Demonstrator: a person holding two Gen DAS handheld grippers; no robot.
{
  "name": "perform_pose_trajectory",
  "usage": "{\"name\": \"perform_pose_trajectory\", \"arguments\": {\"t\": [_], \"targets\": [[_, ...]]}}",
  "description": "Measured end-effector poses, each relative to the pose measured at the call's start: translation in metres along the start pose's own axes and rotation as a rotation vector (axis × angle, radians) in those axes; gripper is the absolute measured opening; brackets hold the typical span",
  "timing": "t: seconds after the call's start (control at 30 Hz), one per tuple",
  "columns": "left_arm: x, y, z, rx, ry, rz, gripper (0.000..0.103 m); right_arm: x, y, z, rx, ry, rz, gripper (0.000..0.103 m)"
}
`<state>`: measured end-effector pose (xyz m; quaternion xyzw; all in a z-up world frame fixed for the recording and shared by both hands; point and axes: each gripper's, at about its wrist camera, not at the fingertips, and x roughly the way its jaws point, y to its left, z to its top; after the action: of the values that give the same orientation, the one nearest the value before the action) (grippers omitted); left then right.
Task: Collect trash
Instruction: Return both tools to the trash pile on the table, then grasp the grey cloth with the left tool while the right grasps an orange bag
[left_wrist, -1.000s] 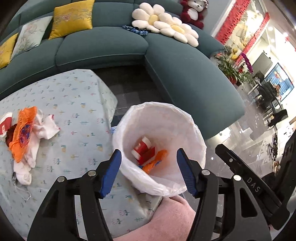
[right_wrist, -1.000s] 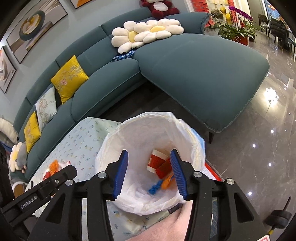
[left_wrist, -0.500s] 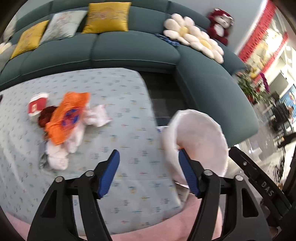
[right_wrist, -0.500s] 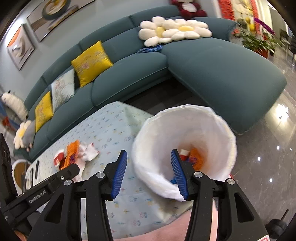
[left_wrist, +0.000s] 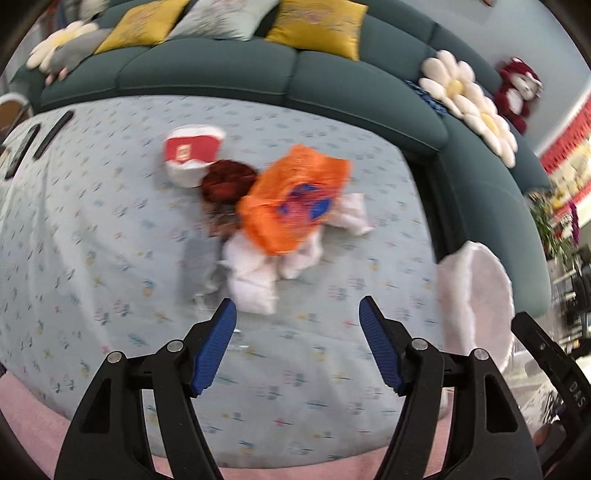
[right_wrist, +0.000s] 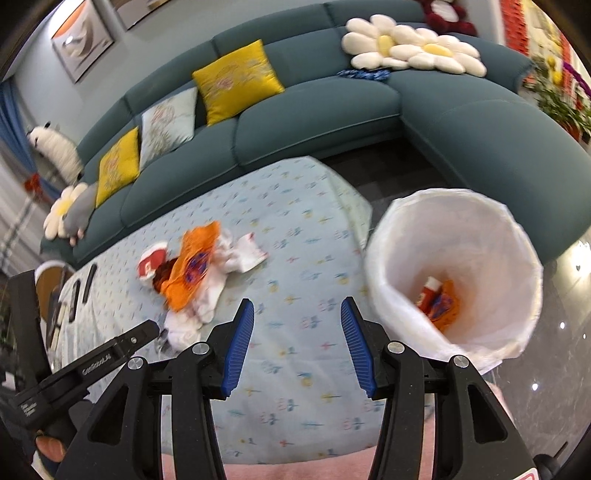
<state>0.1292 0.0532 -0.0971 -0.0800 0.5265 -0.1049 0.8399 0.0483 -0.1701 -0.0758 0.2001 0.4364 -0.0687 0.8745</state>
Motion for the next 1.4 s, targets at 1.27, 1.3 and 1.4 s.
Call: {"name": "perform_pose_trajectory", "arguments": {"t": [1.27,1.3,1.4], "targets": [[0.042,0.109,0.035,-0.092,0.042,-0.070,0.009,0.168,0.140,0.022,-0.115,0.218,0.046,0.048],[0.037,0.111,0.039,-0.095,0.029,-0.071,0.009,0.172,0.140,0.023,-0.112,0.222,0.044,0.048],[0.029,0.113,0.048,-0.093,0.003,-0.066,0.009,0.185,0.139,0.023,-0.096,0.241,0.035,0.048]]}}
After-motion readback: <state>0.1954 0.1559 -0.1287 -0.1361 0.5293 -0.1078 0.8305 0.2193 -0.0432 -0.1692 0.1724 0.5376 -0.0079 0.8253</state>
